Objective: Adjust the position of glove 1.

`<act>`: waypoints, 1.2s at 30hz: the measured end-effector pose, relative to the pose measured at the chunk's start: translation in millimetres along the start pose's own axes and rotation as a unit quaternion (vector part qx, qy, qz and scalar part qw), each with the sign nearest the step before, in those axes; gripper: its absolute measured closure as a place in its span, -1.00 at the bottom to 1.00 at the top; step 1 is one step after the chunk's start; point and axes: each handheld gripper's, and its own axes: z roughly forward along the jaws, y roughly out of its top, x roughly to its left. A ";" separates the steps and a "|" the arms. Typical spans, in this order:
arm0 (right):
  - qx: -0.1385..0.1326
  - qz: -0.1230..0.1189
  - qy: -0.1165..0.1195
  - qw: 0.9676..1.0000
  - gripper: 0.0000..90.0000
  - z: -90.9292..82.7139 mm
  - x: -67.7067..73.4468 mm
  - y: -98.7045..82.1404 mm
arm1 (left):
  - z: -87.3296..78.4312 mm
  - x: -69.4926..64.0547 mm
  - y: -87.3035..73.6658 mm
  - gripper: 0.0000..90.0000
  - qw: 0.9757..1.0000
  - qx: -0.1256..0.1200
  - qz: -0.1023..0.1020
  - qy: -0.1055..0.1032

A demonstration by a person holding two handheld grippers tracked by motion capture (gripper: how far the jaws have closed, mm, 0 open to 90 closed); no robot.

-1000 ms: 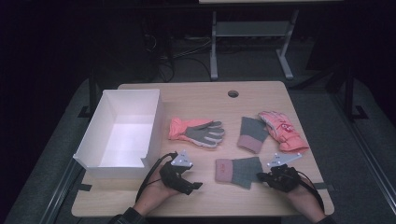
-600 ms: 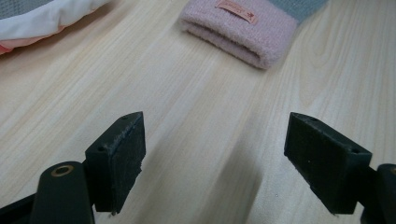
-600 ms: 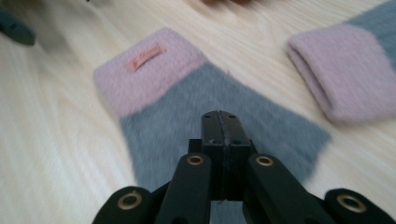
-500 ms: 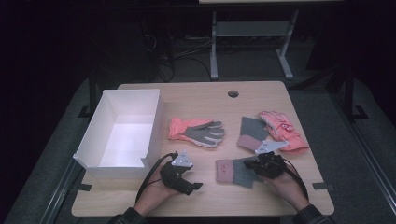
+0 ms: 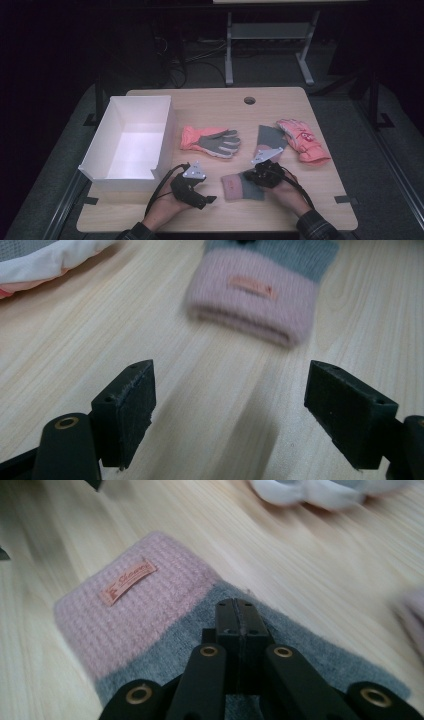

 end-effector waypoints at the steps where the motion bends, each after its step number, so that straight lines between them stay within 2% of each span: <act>1: -0.003 -0.009 0.010 1.000 1.00 6.4 4.7 5.8 | -0.5 0.3 0.1 -0.55 1.000 -0.001 -0.002 -0.001; 5: -0.006 -0.016 0.018 1.000 1.00 14.1 11.3 12.1 | -0.7 -0.1 -0.1 -0.55 1.000 -0.007 -0.009 -0.001; 9: -0.002 -0.039 0.034 0.999 1.00 25.9 27.4 23.8 | -1.3 -0.4 -0.4 -0.55 1.000 -0.007 -0.004 0.000; 17: -0.009 -0.053 0.055 0.997 1.00 40.5 47.5 34.8 | -1.5 -0.7 -0.5 -0.55 1.000 -0.008 -0.009 -0.002; 18: -0.009 -0.064 0.053 0.996 1.00 41.3 47.9 35.3 | -1.9 -0.8 -0.3 -0.55 1.000 -0.007 -0.008 -0.001; 22: -0.015 -0.059 0.054 0.997 1.00 35.1 46.7 35.1 | -3.6 -1.8 -0.3 -0.54 1.000 -0.011 -0.008 0.000; 23: -0.021 -0.051 0.051 0.997 1.00 24.8 42.6 33.8 | -6.7 -0.5 -0.2 -0.48 1.000 -0.010 -0.003 -0.001; 24: -0.021 -0.051 0.051 0.997 1.00 24.8 42.6 33.8 | -6.7 -0.5 -0.2 -0.43 1.000 -0.010 -0.003 -0.001; 25: -0.022 -0.046 0.040 0.998 1.00 11.7 38.8 29.8 | -8.3 -0.1 -0.1 -0.30 1.000 -0.017 -0.010 -0.004; 27: -0.024 -0.043 0.033 0.998 1.00 -0.1 35.4 23.0 | -12.1 2.3 0.5 -0.08 1.000 -0.023 -0.015 -0.005; 28: -0.024 -0.043 0.033 0.998 1.00 -0.1 35.4 23.0 | -12.1 2.3 0.5 0.08 1.000 -0.023 -0.015 -0.005; 29: -0.024 -0.033 0.031 0.999 1.00 -10.9 32.5 13.2 | -14.2 3.1 1.6 0.23 0.999 -0.024 -0.025 0.001; 30: -0.024 -0.032 0.031 0.999 1.00 -14.3 31.7 8.3 | -14.9 3.7 2.2 0.34 0.999 -0.022 -0.028 0.004; 31: -0.019 -0.027 0.031 0.999 1.00 -16.7 32.2 3.6 | -15.7 4.0 2.9 0.54 0.999 -0.018 -0.032 0.006; 32: -0.019 -0.027 0.031 0.999 1.00 -16.7 32.2 3.6 | -15.7 4.0 2.9 0.61 0.999 -0.018 -0.032 0.006; 33: -0.015 -0.023 0.040 0.999 1.00 -18.3 36.2 -5.1 | -15.9 4.7 3.9 0.74 0.999 -0.014 -0.036 0.016; 34: -0.014 -0.025 0.042 0.999 1.00 -18.4 38.6 -7.6 | -15.9 4.7 3.9 0.79 0.999 -0.014 -0.036 0.016; 36: -0.013 -0.029 0.049 0.998 1.00 -18.7 47.9 -12.0 | -12.4 5.9 4.7 0.84 0.998 0.004 -0.046 0.032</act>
